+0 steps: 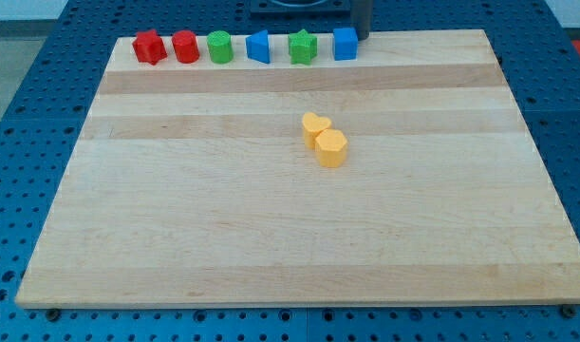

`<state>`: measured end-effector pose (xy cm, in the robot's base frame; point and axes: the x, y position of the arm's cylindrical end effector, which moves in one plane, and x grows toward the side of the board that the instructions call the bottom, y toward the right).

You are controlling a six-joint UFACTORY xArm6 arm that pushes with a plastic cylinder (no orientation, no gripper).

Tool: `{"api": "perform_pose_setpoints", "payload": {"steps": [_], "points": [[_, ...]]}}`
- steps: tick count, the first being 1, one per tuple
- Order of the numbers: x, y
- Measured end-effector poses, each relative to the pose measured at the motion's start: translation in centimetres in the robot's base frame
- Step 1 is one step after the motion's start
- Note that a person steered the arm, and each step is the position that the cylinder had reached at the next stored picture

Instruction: Move the yellow heart to the right side of the blue cube

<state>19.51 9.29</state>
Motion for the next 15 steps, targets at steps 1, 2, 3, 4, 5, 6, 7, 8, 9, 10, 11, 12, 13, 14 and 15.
{"api": "perform_pose_setpoints", "payload": {"steps": [1, 2, 3, 4, 5, 6, 7, 8, 9, 10, 11, 12, 13, 14, 15], "points": [[0.6, -0.3], [0.7, -0.6], [0.7, -0.6], [0.7, 0.5], [0.7, 4.0], [1.4, 8.0], [5.0, 8.6], [8.9, 6.9], [12.0, 2.2], [14.3, -3.0], [15.2, -8.3], [16.6, -13.0], [20.6, -14.8], [22.7, -14.0], [22.7, -10.2]]}}
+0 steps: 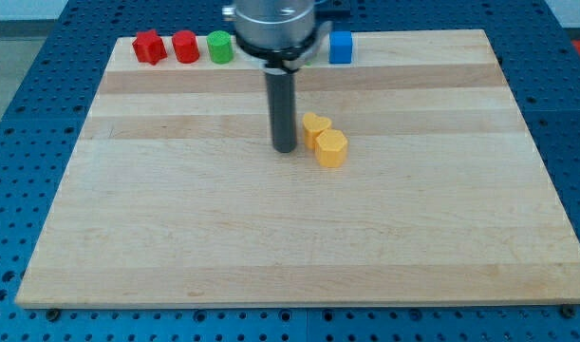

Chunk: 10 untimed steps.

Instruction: Move the yellow heart to the right side of the blue cube

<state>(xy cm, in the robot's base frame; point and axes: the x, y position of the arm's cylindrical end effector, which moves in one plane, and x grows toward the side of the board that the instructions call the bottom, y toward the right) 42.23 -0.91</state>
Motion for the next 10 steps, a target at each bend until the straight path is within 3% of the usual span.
{"api": "perform_pose_setpoints", "payload": {"steps": [2, 6, 10], "points": [[-2.6, 5.6], [-10.4, 6.8], [-10.9, 13.5]]}}
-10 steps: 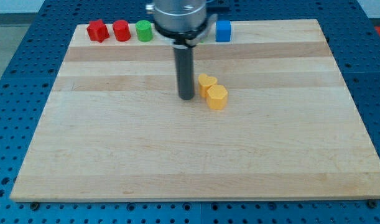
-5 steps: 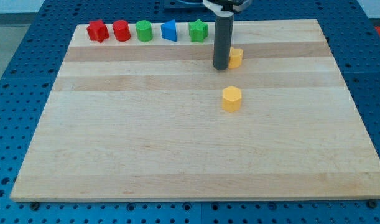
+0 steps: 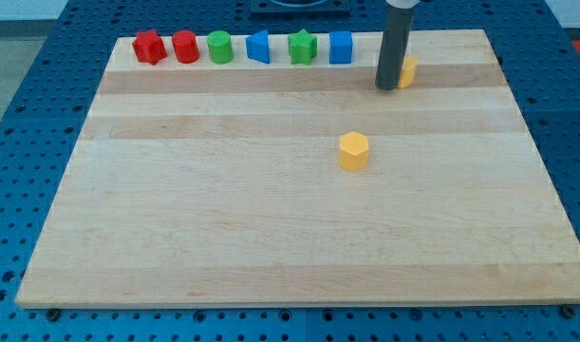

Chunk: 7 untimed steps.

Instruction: Move the yellow heart to the right side of the blue cube

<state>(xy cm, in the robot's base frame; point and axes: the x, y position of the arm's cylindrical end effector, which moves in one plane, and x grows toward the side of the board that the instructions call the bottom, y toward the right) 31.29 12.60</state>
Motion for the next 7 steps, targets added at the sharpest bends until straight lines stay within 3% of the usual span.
{"api": "perform_pose_setpoints", "payload": {"steps": [4, 7], "points": [[0.0, 5.2], [-3.9, 5.1]]}}
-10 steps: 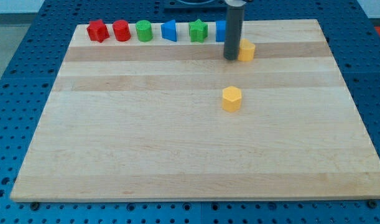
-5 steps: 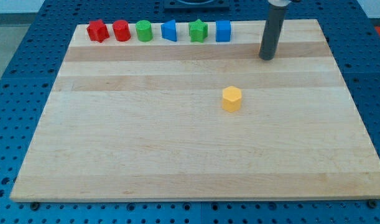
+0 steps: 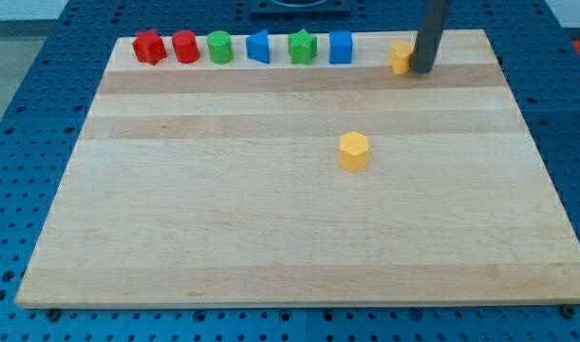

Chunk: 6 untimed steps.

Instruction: Move the yellow heart to the right side of the blue cube

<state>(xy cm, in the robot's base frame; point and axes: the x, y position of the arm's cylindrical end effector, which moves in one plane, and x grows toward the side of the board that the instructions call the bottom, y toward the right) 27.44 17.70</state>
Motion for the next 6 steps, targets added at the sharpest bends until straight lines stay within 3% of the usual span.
{"api": "perform_pose_setpoints", "payload": {"steps": [6], "points": [[0.1, -2.2]]}}
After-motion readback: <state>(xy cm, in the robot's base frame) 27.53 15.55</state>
